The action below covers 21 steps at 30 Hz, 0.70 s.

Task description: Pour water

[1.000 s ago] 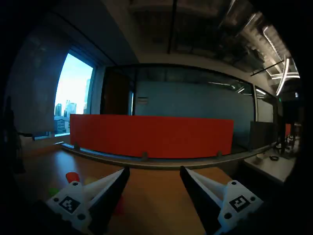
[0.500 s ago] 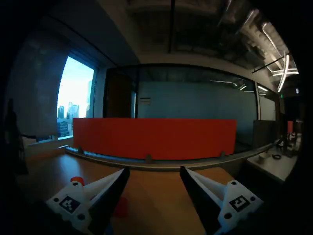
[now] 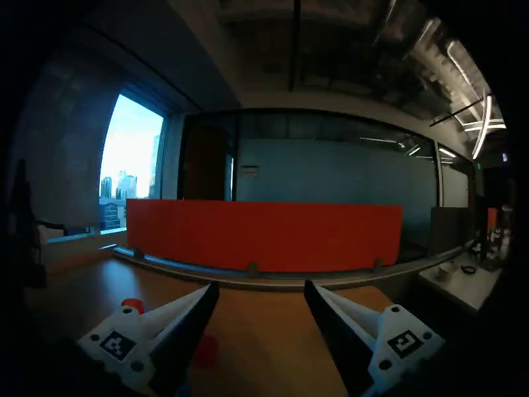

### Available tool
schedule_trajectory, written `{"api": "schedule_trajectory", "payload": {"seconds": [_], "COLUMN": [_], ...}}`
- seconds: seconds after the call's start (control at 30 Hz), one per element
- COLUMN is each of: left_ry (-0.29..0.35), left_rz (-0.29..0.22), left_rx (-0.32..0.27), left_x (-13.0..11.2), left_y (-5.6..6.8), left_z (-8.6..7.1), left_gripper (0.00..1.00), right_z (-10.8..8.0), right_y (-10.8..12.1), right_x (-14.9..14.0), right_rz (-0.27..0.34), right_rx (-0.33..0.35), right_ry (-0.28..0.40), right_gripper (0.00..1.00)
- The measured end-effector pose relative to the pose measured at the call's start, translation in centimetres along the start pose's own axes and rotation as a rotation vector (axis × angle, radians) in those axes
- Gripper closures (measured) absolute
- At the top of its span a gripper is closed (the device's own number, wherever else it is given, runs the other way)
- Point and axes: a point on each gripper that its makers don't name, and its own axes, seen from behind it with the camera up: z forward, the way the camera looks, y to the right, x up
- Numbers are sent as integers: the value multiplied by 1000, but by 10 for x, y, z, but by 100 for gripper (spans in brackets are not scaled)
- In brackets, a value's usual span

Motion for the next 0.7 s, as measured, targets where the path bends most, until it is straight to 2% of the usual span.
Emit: {"api": "schedule_trajectory", "payload": {"seconds": [0.17, 0.37, 0.47, 0.7], "left_ry": [-6, -22, -25, -9], "left_rz": [1, 17, 9, -21], "left_rx": [-54, -126, -165, -325], "left_x": [0, 0, 3, 15], "left_y": [9, 21, 28, 59], "left_z": [1, 0, -1, -9], "left_gripper": [13, 13, 13, 13], "right_z": [1, 2, 2, -1], "right_y": [-7, -25, -34, -59], "right_x": [2, 3, 3, 6], "right_rz": [0, 7, 7, 16], "right_rx": [36, 131, 182, 329], "right_ry": [-8, -27, -36, -38], "right_gripper": [1, 1, 1, 1]}}
